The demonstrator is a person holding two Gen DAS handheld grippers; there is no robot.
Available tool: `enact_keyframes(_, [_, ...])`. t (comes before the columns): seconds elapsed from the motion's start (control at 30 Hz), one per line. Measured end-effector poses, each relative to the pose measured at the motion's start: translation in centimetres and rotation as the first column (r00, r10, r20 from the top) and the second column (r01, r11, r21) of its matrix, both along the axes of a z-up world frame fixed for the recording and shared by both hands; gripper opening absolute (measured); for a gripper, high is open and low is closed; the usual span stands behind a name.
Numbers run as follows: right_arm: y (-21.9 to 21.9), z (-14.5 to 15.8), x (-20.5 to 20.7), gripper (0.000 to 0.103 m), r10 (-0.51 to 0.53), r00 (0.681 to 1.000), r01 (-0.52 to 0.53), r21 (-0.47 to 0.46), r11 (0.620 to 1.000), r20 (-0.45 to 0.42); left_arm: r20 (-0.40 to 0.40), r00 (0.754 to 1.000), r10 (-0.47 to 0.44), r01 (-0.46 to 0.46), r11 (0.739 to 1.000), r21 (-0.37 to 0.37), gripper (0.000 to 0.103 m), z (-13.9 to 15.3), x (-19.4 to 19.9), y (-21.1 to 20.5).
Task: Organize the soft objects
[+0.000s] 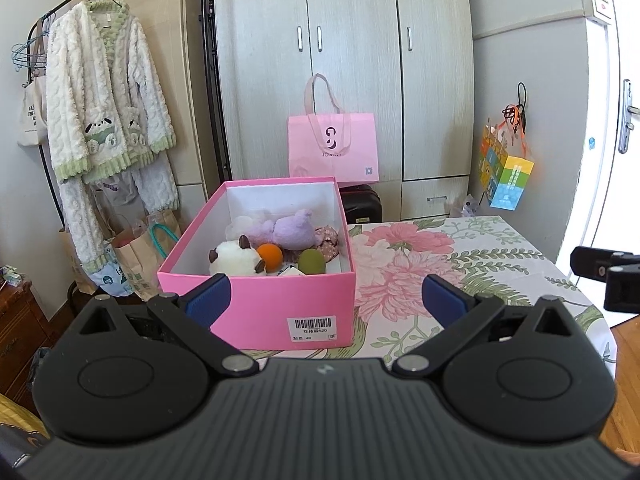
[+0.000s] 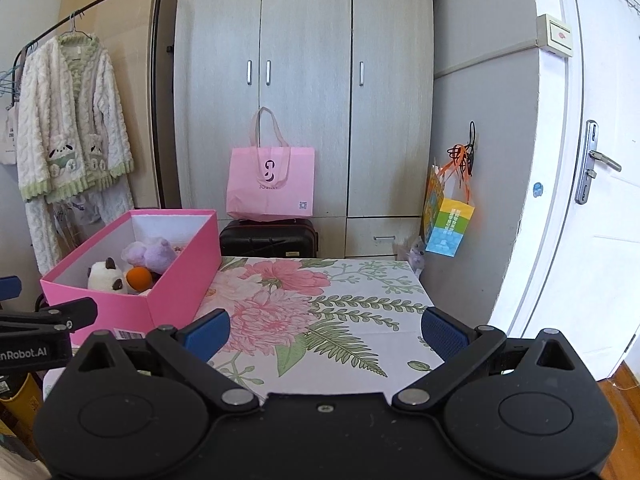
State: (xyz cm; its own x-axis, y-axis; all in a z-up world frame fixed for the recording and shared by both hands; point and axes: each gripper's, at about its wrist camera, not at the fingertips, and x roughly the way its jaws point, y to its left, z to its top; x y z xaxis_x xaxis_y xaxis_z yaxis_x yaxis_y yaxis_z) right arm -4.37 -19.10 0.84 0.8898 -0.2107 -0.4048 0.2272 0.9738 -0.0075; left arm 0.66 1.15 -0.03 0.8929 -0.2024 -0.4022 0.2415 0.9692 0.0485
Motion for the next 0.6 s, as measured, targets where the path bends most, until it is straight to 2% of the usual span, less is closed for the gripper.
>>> enact_keyframes(0.6, [-0.51, -0.65, 0.8, 0.103, -0.001, 1.0, 0.001, 0.009, 1.0, -0.025, -0.003, 1.0, 0.025, -0.025, 0.999, -0.034, 0.103, 0.24, 0.04, 0.56])
